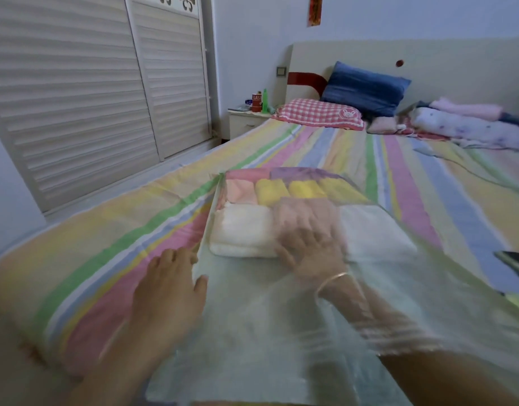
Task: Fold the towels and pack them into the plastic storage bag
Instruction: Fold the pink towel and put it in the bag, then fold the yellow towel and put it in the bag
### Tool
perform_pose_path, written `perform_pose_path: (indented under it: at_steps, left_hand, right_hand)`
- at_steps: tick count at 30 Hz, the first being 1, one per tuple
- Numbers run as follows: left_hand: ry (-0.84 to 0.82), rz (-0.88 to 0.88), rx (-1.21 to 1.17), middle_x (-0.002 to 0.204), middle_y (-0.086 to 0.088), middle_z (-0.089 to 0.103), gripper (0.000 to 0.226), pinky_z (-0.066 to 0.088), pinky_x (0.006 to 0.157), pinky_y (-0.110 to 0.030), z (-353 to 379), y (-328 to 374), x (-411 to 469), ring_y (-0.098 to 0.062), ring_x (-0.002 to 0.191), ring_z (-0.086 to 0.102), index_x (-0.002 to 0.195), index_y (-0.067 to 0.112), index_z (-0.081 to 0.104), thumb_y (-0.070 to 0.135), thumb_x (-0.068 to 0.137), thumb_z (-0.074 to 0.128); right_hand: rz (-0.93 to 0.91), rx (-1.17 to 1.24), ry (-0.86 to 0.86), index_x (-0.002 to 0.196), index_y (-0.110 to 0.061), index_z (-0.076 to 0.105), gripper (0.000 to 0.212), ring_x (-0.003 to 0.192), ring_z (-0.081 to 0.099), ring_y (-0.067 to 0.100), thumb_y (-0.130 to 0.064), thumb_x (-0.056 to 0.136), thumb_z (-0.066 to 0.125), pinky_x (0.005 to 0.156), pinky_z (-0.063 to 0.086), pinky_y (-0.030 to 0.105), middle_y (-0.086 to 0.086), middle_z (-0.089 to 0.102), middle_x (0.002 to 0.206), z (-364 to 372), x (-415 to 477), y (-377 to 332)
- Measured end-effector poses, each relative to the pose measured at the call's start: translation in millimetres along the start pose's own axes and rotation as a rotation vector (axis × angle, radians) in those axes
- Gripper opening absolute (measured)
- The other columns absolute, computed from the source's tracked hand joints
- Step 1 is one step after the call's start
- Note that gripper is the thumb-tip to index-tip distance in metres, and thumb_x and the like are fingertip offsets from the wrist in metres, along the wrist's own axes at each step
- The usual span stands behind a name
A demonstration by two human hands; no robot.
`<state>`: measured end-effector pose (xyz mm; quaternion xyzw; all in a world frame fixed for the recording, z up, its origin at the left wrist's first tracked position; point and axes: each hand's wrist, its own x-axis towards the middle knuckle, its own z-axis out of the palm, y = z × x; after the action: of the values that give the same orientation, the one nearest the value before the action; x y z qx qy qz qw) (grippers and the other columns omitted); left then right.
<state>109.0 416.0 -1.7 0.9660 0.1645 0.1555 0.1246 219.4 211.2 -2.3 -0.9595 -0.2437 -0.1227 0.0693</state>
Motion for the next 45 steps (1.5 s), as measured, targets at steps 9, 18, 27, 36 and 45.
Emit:
perform_pose_path:
  at_steps: [9,18,27,36,45]
  left_hand:
    - [-0.106,0.608,-0.348,0.151,0.005,0.038,0.070,0.005,0.111,-0.012,4,153,-80,-0.007,0.139,0.024,0.141,0.025,0.044,0.051,0.084,0.013]
    - [-0.486,0.487,0.117,0.164,0.003,-0.002,0.087,-0.002,0.120,-0.038,88,164,-133,-0.015,0.150,-0.005,0.155,0.032,0.009,0.062,0.075,-0.008]
    - [-0.138,0.478,-0.344,0.106,0.002,0.066,0.032,0.052,0.084,-0.035,66,259,-215,-0.019,0.097,0.063,0.104,0.021,0.067,0.026,0.083,0.044]
    - [-0.359,0.233,-0.599,0.067,0.015,0.064,0.014,0.053,0.066,-0.035,68,286,-304,-0.003,0.066,0.062,0.078,0.034,0.052,0.032,0.087,0.063]
    - [-0.476,0.107,-0.686,0.064,0.007,0.068,0.050,0.056,0.065,-0.040,56,294,-308,-0.008,0.055,0.065,0.104,0.036,0.047,0.077,0.074,0.047]
  right_hand:
    - [-0.173,0.368,-0.256,0.120,-0.023,0.063,0.054,0.113,0.057,0.012,-0.039,0.075,0.038,0.096,0.043,0.019,-0.004,0.062,0.124,-14,-178,46]
    - [0.232,0.472,0.024,0.094,-0.041,0.067,0.040,0.092,0.060,-0.008,-0.003,0.086,0.056,0.077,0.046,0.009,-0.031,0.065,0.092,-80,-306,156]
    - [0.332,0.256,-0.084,0.093,-0.041,0.056,0.022,0.094,0.046,-0.001,-0.058,0.080,0.060,0.076,0.043,0.018,-0.022,0.047,0.099,-89,-401,191]
    - [0.253,0.296,0.102,0.086,-0.038,0.066,0.033,0.083,0.050,0.003,-0.067,0.072,0.057,0.062,0.049,0.031,-0.021,0.056,0.086,-58,-442,196]
    - [0.361,0.281,0.311,0.077,-0.031,0.068,0.036,0.073,0.048,0.002,-0.055,0.087,0.042,0.053,0.045,0.026,-0.019,0.054,0.079,-55,-445,184]
